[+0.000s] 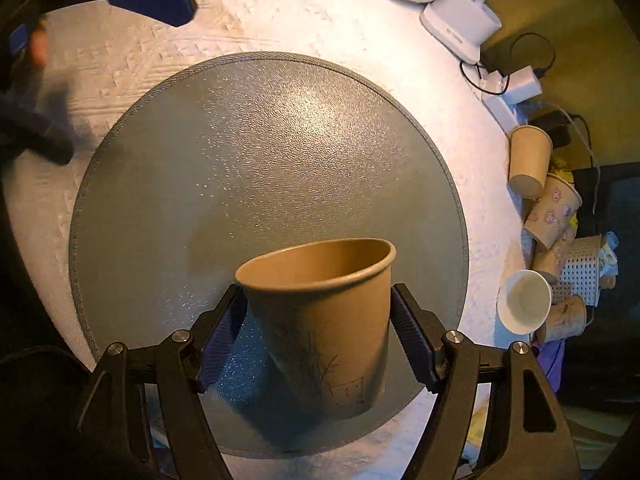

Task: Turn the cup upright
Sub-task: 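Lift the cup with the right gripper and rotate it rim up, then lower the upright cup onto the grey mat and open the right gripper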

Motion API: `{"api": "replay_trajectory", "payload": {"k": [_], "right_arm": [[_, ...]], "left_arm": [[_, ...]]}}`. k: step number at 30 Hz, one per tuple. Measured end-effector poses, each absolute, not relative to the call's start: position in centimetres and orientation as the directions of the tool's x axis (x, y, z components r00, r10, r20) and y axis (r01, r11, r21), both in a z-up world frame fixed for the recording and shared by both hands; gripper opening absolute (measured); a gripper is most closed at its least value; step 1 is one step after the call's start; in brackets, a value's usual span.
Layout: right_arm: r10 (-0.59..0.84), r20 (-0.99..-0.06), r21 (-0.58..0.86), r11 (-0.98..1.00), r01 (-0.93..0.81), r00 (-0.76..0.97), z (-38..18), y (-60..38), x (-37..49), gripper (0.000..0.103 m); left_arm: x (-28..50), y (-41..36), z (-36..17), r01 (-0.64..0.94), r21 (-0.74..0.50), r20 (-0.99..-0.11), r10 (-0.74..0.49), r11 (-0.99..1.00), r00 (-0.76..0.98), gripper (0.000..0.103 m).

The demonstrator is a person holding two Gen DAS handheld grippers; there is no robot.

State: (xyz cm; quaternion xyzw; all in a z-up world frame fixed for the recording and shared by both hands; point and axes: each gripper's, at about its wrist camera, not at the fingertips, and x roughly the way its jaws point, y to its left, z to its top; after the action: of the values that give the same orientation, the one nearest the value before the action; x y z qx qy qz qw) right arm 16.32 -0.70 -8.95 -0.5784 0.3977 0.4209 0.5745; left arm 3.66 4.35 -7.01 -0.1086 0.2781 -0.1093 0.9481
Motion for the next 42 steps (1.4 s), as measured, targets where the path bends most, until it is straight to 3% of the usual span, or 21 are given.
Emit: {"api": "replay_trajectory", "payload": {"k": [9, 16, 20, 27, 42], "right_arm": [[0.046, -0.938, -0.343, 0.011, -0.939, 0.343, -8.4, -0.7, 16.1, 0.068], [0.248, -0.895, -0.325, 0.21, -0.922, 0.372, -5.1, -2.1, 17.0, 0.068], [0.45, -0.813, -0.177, 0.414, -0.893, 0.37, -4.3, -4.6, 18.0, 0.068], [0.637, -0.613, -0.058, 0.554, -0.83, 0.468, -4.0, -8.4, 16.5, 0.068], [0.637, -0.581, 0.074, 0.662, -0.746, 0.507, -6.5, -11.5, 18.3, 0.069]], "left_arm": [[4.0, 5.4, -7.3, 0.073, -0.28, -0.515, -0.214, 0.957, 0.83, 0.075], [4.2, 6.0, -7.4, 0.035, -0.281, -0.516, -0.181, 0.959, 0.837, 0.075], [4.5, 6.6, -7.6, 0.0, -0.285, -0.524, -0.155, 0.959, 0.838, 0.075], [5.3, 7.5, -8.2, -0.061, -0.295, -0.547, -0.116, 0.954, 0.829, 0.075], [5.9, 6.9, -8.5, -0.09, -0.245, -0.576, -0.07, 0.965, 0.814, 0.075]]}}
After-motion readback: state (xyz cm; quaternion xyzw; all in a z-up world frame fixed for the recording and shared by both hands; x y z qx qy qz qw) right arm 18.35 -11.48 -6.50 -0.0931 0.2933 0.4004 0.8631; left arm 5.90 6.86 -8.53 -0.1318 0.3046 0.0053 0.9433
